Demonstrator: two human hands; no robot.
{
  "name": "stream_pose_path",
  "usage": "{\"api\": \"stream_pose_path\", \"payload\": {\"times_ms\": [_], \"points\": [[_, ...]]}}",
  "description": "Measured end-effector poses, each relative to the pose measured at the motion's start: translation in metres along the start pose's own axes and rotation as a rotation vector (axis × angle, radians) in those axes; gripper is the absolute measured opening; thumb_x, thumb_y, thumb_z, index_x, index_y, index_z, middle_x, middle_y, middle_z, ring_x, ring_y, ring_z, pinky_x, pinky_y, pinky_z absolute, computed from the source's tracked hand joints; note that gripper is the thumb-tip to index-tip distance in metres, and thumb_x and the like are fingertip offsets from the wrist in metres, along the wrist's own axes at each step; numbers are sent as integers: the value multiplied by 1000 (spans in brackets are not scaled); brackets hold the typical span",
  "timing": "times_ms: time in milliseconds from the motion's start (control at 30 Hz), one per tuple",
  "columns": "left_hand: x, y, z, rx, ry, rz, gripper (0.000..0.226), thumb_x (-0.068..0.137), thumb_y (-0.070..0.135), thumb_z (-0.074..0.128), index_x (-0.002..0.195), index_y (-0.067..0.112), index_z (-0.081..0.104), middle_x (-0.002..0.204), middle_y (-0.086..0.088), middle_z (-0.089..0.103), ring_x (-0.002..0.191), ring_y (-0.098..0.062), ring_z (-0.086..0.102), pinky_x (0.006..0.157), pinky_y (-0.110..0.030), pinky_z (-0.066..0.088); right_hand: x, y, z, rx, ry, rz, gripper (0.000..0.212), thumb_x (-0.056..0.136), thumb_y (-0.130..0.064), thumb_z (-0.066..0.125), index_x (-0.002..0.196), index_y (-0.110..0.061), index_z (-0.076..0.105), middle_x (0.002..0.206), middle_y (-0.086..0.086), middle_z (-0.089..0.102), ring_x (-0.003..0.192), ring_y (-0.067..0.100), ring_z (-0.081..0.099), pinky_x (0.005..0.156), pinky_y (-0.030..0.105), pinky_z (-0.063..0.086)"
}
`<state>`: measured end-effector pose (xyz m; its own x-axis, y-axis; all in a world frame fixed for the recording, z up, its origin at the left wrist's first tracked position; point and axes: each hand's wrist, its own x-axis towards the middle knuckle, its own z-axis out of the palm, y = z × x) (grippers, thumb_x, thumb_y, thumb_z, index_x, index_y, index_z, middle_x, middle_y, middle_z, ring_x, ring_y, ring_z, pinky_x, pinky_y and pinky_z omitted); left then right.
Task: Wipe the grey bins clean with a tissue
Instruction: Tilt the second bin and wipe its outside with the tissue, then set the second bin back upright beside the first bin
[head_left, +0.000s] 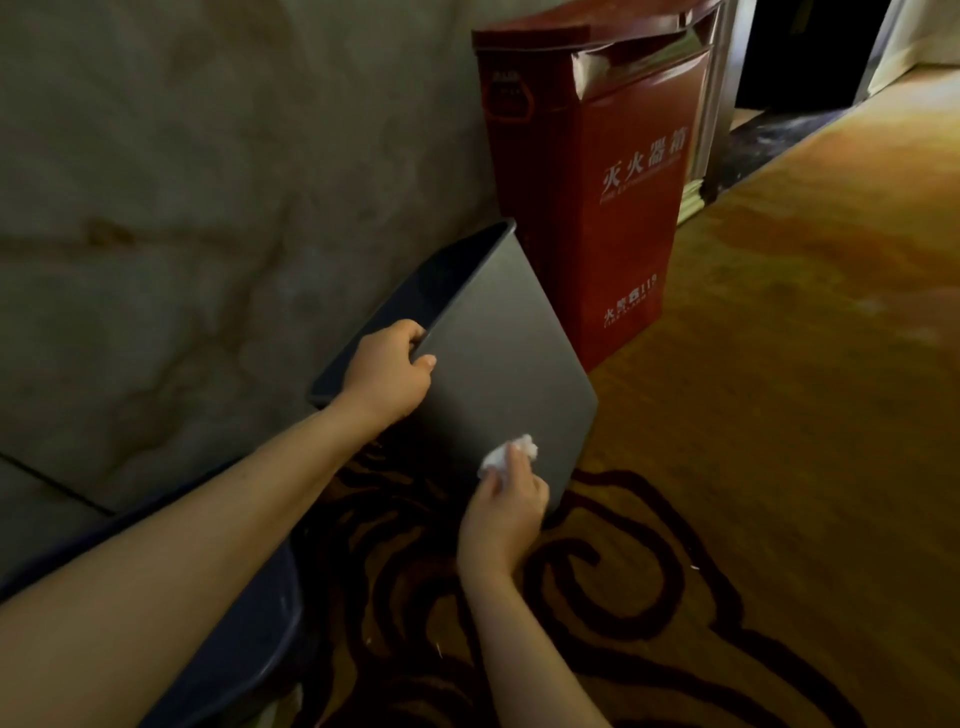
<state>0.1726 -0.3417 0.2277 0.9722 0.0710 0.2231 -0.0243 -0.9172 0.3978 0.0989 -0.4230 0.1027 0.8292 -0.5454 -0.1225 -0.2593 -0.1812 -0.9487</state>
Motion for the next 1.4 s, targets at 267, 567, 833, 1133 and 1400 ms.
{"api": "stream_pose_path", "payload": {"times_ms": [267,567,833,1133,1400], "points": [[-14,-32,-20,18,37,47,16,85,18,57,98,10,59,86,0,62,77,-15,56,68,-29,42,-32,-39,-14,92,-172,-267,33,89,-18,59,121,-24,58,111,-7,62,96,1,54,89,27,50],[-46,-96,-43,130,-224,157,10,89,24,51,98,28,55,86,10,62,76,-10,60,63,-21,41,19,-102,-52,-33,-391,-657,28,86,-16,61,113,-23,55,111,-10,60,102,2,56,85,22,49],[-51,-88,-37,7,-249,92,13,88,25,51,100,28,56,77,15,55,73,-5,58,62,-21,45,58,-155,16,-451,-584,-867,17,85,-11,61,100,-19,59,104,2,59,97,16,53,79,30,48],[-38,-119,-93,-127,92,-285,28,90,23,51,113,11,61,106,-10,68,91,-22,65,79,-31,53,74,-178,74,-1009,-857,-765,25,89,-25,57,112,-16,58,123,13,49,118,35,38,96,45,38],[-42,-112,-166,131,-529,-534,57,93,40,39,143,15,30,148,-16,34,134,-36,32,108,-47,34,30,-241,57,-1181,-1003,-668,56,92,-24,55,142,-23,31,145,14,33,129,40,32,103,50,33]]}}
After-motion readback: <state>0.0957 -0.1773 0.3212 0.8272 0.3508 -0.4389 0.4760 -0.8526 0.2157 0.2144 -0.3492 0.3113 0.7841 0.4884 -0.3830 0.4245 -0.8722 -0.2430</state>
